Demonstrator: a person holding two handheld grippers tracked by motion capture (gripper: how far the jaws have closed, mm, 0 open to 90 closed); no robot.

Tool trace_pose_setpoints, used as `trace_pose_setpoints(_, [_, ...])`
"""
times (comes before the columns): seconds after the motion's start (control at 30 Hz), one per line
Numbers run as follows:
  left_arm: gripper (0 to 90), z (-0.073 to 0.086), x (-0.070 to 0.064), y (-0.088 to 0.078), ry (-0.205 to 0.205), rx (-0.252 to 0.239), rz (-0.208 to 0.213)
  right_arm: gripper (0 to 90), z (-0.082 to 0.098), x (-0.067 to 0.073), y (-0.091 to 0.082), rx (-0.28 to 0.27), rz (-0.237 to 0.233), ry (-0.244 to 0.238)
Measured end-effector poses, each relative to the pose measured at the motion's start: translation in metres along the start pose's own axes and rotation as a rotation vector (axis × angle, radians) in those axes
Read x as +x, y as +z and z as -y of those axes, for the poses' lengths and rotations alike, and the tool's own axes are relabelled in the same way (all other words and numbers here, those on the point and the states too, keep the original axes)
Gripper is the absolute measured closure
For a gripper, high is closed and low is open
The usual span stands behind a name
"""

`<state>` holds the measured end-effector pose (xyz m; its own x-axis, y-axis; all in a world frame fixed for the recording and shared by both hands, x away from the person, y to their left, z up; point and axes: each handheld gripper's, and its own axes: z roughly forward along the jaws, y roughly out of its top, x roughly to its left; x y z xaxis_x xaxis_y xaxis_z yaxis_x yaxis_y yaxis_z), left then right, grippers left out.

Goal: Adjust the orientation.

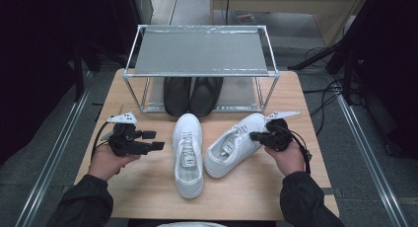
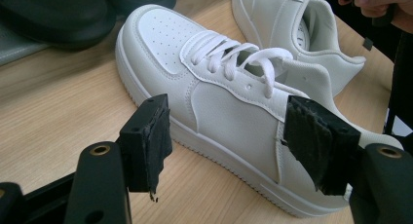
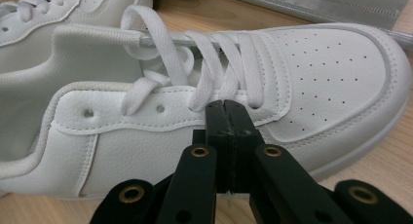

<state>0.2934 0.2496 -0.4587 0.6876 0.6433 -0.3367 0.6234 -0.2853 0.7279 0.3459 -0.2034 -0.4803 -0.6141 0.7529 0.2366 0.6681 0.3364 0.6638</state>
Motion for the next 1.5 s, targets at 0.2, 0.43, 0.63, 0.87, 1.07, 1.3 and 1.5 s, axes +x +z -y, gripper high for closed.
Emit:
trace_pose_setpoints(0.2, [34.4,0.000,-0.001,0.002,0.004,0.001,0.016,90.0,-0.002,0.000,0.003,0.002,0.002,0.015])
trace_pose_setpoints(0.43, [34.4,0.000,0.000,0.002,-0.002,-0.008,0.027,90.0,-0.009,0.008,-0.011,-0.047,-0.031,0.028])
trace_pose_setpoints(0.63, [34.4,0.000,0.000,0.003,0.005,-0.001,0.018,90.0,-0.017,0.032,-0.012,-0.046,-0.059,-0.019])
trace_pose_setpoints(0.87, [34.4,0.000,-0.001,0.004,0.006,0.001,0.014,90.0,-0.022,0.061,-0.012,-0.066,-0.113,-0.064])
trace_pose_setpoints(1.07, [34.4,0.000,-0.002,0.006,0.016,0.010,0.017,90.0,-0.013,0.086,0.010,0.008,-0.172,-0.098])
trace_pose_setpoints(1.3, [34.4,-0.002,-0.003,0.008,0.022,0.003,0.028,90.0,0.000,0.094,0.035,0.141,-0.170,-0.143])
trace_pose_setpoints(1.5, [34.4,-0.007,-0.006,0.015,0.040,0.012,0.049,90.0,0.008,0.097,0.030,0.165,-0.173,-0.145])
